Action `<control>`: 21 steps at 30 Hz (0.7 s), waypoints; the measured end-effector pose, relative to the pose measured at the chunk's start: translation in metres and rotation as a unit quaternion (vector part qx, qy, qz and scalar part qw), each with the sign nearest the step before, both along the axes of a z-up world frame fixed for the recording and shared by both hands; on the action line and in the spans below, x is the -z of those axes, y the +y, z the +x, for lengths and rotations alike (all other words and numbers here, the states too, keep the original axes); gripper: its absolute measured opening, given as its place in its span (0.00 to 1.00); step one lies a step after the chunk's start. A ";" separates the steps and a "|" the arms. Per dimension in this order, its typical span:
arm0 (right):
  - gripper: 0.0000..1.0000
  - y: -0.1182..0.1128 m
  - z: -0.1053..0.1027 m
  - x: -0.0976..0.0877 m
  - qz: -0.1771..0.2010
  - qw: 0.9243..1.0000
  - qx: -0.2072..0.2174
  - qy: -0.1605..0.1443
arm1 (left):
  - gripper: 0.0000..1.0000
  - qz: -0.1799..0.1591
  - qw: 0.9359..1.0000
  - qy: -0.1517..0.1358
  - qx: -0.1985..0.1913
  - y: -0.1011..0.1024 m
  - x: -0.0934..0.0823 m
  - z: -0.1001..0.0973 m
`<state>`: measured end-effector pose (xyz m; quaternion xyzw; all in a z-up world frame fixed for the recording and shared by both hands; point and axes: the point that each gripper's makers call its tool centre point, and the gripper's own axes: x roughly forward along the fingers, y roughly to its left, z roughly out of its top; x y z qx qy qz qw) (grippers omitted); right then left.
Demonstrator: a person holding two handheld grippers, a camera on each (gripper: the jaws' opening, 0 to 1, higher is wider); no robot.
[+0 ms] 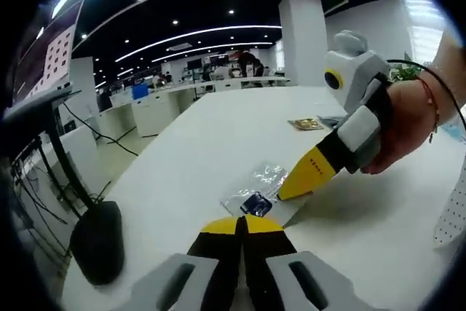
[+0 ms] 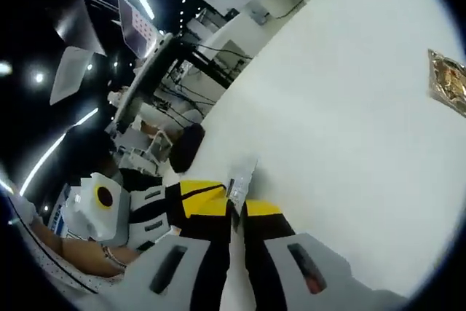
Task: Arrange the skincare products in the storage area until every visible bottle or jar stands upright without overlapping.
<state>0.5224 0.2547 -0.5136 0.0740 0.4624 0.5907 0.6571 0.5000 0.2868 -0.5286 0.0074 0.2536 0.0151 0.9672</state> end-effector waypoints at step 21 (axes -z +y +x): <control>0.00 -0.005 0.009 -0.005 -0.022 0.994 -0.018 -0.101 | 0.01 -0.003 1.000 -0.003 0.014 0.001 -0.001 0.000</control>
